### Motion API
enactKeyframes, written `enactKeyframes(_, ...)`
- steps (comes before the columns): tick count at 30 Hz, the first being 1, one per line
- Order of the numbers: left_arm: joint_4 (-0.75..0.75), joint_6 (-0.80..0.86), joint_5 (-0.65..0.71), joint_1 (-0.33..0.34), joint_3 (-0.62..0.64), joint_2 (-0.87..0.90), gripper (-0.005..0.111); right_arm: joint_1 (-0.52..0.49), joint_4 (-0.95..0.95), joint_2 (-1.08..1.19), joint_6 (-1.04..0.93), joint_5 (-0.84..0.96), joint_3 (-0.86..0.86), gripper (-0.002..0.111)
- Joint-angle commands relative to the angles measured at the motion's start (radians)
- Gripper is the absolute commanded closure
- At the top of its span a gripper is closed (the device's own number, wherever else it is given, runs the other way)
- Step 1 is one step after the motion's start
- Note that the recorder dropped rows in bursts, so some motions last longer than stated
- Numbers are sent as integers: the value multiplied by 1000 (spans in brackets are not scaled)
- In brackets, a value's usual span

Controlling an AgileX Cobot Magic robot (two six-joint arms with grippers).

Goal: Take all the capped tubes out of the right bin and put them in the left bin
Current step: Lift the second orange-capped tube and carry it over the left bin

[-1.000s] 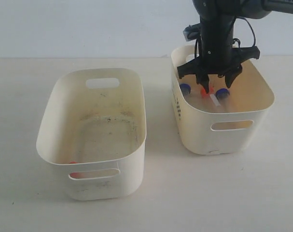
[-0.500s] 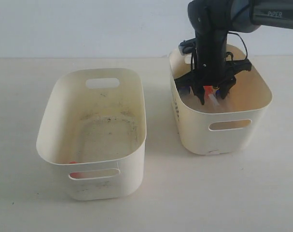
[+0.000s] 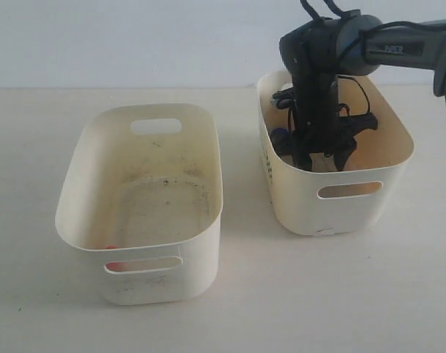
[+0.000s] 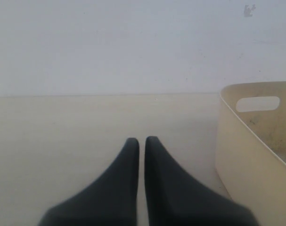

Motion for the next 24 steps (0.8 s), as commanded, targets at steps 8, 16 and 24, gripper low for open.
enactKeyframes(8,-2,-4,-10,-1,-4,4,103,-1,-12,26,-26,23,-3,98)
enactKeyframes(16,-2,-4,-10,-1,-4,4,103,-1,-115,-104,29,23,-3,108)
enactKeyframes(24,-2,-4,-10,-1,-4,4,103,-1,-57,-316,29,23,-3,108)
